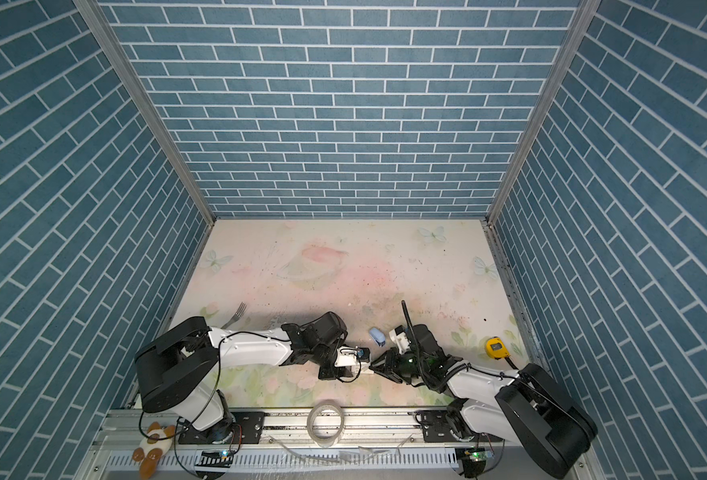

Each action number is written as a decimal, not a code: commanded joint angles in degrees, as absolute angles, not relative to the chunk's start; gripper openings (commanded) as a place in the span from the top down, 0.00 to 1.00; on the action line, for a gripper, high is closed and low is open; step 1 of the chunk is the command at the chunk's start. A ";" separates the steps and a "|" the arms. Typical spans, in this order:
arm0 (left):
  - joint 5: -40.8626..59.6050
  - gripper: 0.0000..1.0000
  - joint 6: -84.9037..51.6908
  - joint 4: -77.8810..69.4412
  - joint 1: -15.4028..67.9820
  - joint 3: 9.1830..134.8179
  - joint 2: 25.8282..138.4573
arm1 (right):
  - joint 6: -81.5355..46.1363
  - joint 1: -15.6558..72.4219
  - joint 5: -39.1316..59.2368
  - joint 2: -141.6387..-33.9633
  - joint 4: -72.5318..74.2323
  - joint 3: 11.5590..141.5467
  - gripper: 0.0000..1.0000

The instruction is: Load the staples into the stapler

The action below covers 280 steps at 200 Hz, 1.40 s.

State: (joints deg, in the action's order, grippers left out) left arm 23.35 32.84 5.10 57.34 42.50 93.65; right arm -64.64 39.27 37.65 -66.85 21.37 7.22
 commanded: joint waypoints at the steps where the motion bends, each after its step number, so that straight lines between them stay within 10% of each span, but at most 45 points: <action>1: 23.84 0.60 32.65 7.01 57.13 41.65 94.69 | -63.53 39.55 36.87 -66.84 21.05 7.90 0.71; 280: 24.05 0.67 31.90 8.44 57.13 43.07 96.96 | -62.13 39.56 35.58 -65.00 20.39 5.77 0.86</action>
